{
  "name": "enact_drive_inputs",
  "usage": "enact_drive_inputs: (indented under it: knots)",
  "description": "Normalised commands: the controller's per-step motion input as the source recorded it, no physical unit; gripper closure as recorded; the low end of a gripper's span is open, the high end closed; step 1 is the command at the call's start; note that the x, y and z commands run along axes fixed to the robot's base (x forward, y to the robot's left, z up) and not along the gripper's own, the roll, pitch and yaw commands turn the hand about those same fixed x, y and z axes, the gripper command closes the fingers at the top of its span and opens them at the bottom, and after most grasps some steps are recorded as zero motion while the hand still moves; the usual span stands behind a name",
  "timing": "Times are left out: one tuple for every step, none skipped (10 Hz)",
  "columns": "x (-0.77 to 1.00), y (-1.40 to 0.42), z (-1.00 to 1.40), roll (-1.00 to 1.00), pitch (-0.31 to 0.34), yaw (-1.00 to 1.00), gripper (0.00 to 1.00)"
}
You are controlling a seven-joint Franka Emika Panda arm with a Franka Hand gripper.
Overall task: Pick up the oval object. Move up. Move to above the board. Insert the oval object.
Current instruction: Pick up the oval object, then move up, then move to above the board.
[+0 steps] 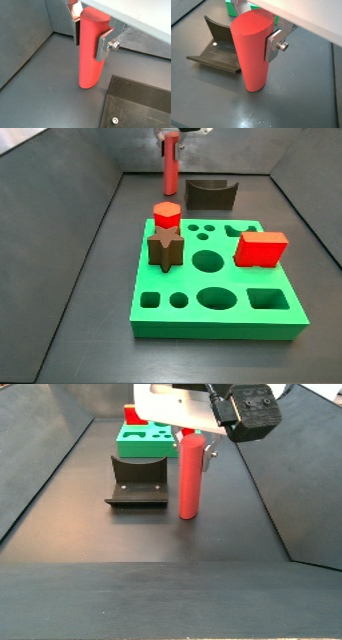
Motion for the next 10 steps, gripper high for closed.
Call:
enact_drive_inputs:
  knots:
    - [0.0, 0.0, 0.0, 0.0, 0.0, 0.0, 1.0]
    - [0.0, 0.0, 0.0, 0.0, 0.0, 0.0, 1.0]
    - [0.0, 0.0, 0.83, 0.0, 0.0, 0.0, 1.0]
    - [0.02, 0.0, 0.85, 0.0, -0.013, 0.05, 1.0]
    - [0.0, 0.0, 0.75, 0.01, 0.008, 0.05, 1.0]
    - [0.0, 0.0, 0.62, 0.02, 0.023, 0.04, 1.0]
    - [0.0, 0.0, 0.46, 0.03, 0.039, 0.03, 1.0]
    - [0.0, 0.0, 0.25, 0.05, 0.057, 0.02, 1.0]
    - [-0.14, 0.05, 1.0, -0.12, 0.338, -0.02, 1.0]
    - [-0.14, 0.05, 1.0, -0.11, 0.335, -0.02, 1.0]
